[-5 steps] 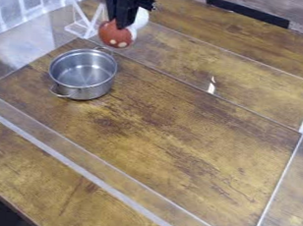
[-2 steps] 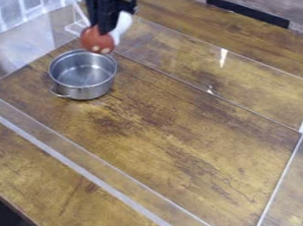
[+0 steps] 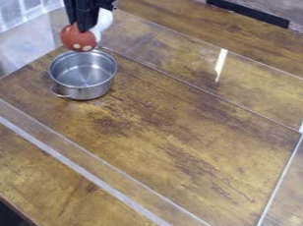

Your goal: Put the mushroom in the silver pot

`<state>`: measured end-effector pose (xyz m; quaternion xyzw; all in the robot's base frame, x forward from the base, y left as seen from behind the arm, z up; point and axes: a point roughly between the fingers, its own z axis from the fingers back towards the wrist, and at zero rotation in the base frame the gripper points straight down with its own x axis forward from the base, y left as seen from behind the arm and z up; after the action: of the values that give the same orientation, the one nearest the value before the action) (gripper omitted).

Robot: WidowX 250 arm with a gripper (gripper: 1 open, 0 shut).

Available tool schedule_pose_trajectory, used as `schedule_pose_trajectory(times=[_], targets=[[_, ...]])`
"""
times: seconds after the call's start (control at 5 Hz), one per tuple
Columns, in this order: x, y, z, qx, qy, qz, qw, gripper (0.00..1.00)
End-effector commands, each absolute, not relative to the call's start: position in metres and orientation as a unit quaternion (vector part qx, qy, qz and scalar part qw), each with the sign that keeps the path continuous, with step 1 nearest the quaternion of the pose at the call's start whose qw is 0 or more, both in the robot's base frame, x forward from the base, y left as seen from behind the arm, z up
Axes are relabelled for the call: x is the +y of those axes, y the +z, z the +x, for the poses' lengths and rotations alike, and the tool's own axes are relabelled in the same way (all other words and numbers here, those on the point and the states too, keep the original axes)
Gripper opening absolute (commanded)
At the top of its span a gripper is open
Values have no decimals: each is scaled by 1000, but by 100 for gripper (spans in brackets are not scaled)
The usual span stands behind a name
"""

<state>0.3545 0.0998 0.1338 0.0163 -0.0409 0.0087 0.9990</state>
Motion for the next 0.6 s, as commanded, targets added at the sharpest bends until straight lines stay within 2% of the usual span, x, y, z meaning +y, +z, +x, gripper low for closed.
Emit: schedule_pose_trajectory(times=[0.0, 0.2, 0.4], targets=[[106, 167, 342, -75, 39, 26, 996, 0], [103, 171, 337, -71, 57, 22, 996, 0], [108, 167, 339, -68, 22, 15, 997, 0]])
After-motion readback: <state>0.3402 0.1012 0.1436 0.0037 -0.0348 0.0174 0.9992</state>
